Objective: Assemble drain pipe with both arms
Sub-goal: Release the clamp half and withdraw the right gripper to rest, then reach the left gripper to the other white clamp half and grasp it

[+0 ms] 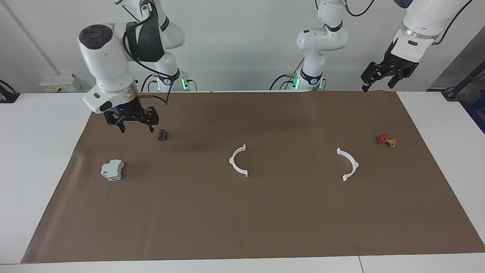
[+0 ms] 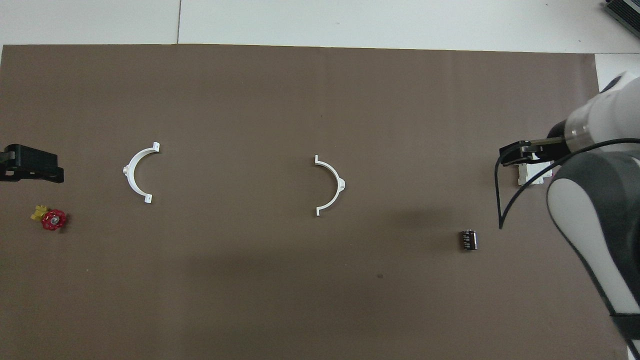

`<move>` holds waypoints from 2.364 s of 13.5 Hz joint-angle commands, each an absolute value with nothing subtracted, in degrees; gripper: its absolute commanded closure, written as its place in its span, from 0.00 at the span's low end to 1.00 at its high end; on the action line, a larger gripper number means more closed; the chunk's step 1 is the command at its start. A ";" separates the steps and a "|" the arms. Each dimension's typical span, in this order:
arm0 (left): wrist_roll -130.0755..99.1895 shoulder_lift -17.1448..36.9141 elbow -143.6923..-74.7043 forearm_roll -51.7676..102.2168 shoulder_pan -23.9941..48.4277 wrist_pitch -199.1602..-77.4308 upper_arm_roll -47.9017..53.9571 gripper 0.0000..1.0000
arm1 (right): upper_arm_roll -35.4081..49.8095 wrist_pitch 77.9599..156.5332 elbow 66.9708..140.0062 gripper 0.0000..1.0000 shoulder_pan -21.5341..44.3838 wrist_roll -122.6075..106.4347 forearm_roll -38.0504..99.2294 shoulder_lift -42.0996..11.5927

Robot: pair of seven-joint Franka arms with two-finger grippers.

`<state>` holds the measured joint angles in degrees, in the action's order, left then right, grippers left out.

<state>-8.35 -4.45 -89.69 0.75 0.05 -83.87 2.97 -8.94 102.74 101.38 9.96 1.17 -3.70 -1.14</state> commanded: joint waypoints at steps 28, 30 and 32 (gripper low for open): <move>-8.53 -6.77 -91.93 1.49 1.66 -77.95 4.13 0.00 | -7.65 89.30 92.20 0.00 1.31 1.67 5.01 0.17; -8.27 -6.77 -91.93 1.58 0.88 -78.05 4.04 0.00 | -7.65 89.21 92.29 0.00 1.49 1.67 4.83 0.18; -8.52 -6.68 -91.76 1.32 1.23 -79.62 3.78 0.00 | -7.65 88.69 92.29 0.00 1.67 1.67 4.83 0.26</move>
